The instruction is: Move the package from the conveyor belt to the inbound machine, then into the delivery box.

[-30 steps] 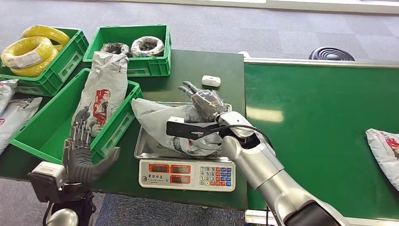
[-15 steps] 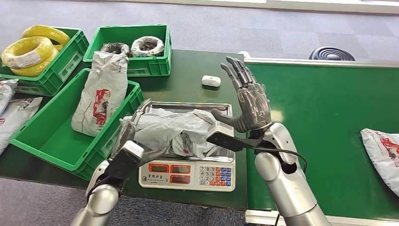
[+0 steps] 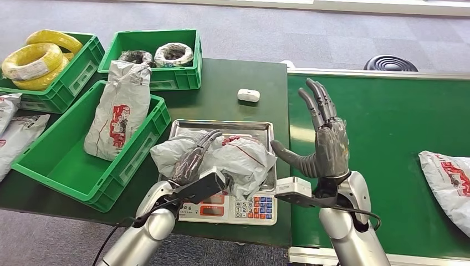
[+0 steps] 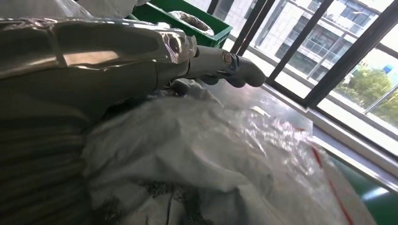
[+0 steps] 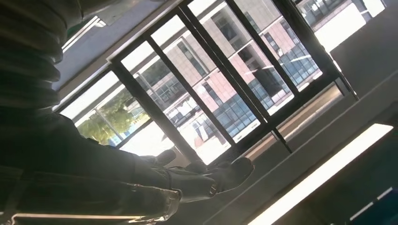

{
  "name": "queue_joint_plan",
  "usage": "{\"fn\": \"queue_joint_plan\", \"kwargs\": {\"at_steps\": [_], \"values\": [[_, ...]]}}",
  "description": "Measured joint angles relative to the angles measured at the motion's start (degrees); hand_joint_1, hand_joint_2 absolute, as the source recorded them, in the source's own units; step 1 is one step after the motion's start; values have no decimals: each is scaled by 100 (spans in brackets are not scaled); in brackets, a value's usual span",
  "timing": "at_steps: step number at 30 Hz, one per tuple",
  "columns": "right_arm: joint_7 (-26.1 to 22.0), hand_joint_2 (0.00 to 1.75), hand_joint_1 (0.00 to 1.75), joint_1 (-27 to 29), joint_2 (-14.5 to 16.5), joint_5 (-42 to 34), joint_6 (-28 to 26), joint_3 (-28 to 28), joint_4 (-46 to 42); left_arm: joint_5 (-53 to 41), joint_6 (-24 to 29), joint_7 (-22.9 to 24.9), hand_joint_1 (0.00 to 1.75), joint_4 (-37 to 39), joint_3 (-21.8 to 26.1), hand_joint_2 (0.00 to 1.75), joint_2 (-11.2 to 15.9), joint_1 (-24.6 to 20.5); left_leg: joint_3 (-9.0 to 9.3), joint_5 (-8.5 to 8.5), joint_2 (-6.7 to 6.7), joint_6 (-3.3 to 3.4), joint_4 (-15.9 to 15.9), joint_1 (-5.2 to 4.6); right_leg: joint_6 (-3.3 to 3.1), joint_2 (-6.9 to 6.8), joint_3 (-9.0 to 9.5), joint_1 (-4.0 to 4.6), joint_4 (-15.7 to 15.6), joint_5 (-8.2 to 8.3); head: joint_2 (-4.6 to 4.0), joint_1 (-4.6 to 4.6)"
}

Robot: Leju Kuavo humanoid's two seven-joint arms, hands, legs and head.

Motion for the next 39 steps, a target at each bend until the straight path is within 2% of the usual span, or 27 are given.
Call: {"fn": "queue_joint_plan", "kwargs": {"at_steps": [3,4,8,13,16,20,24,29,33,36,38,39], "values": [[-233,175,0,98,-7,-288,-165,-27,-305,-664,93,434,164,516,-234,175,-91,-333,0,1,-8,0,0,-2,1,-4,5,-2,0,0,0,1],[-276,175,0,119,-7,-349,-182,-32,-413,-863,121,555,175,737,-324,175,-134,-466,1,1,-9,0,0,-3,1,-4,8,-2,0,1,0,1],[-300,175,0,157,-3,-407,-188,-42,-733,-1137,307,667,175,1517,-547,175,-313,-896,9,1,-9,1,0,-5,3,-4,16,-4,-1,2,0,1],[-284,175,0,182,-2,-390,-188,-51,-914,-1119,439,625,175,1983,-629,175,-431,-1203,17,4,-9,4,-1,-4,3,-6,26,-4,0,2,0,1],[-234,175,0,213,0,-330,-197,-87,-945,-972,677,512,175,1946,-601,175,-432,-1235,17,5,-8,5,-1,-4,3,-6,28,-3,1,2,0,1],[-192,175,0,336,6,-321,-264,-176,-981,-856,844,522,175,1253,-365,175,-320,-1144,13,6,-6,5,-1,-4,3,-4,22,-3,3,3,0,1],[-207,175,0,556,0,-399,-412,-330,-991,-781,1116,497,175,88,117,175,-159,-997,-1,5,-2,5,-1,-3,3,-3,6,-2,4,2,0,1],[-312,175,0,964,-66,-615,-761,-562,-969,-631,1908,410,175,-1274,806,175,105,-960,-18,5,-2,4,-3,-1,2,-3,-10,-1,4,2,0,1],[-264,175,0,1318,-120,-739,-952,-757,-926,-224,2512,480,174,-1831,1571,175,414,-955,-19,5,3,4,-5,-1,2,-2,-11,0,4,1,0,0],[-200,175,0,1527,-149,-862,-976,-906,-881,-29,2679,453,167,-1953,2268,175,646,-935,-19,5,5,4,-5,0,2,-1,-11,1,6,1,0,1],[-149,175,0,1630,-157,-934,-939,-993,-852,-64,2704,497,157,-1946,2728,175,794,-919,-18,6,6,4,-5,1,2,0,-11,1,6,1,0,3],[-122,175,0,1688,-155,-956,-910,-1039,-839,-89,2722,515,116,-1902,3011,175,877,-913,-18,6,9,4,-5,1,1,3,-12,1,7,1,0,2]]}}
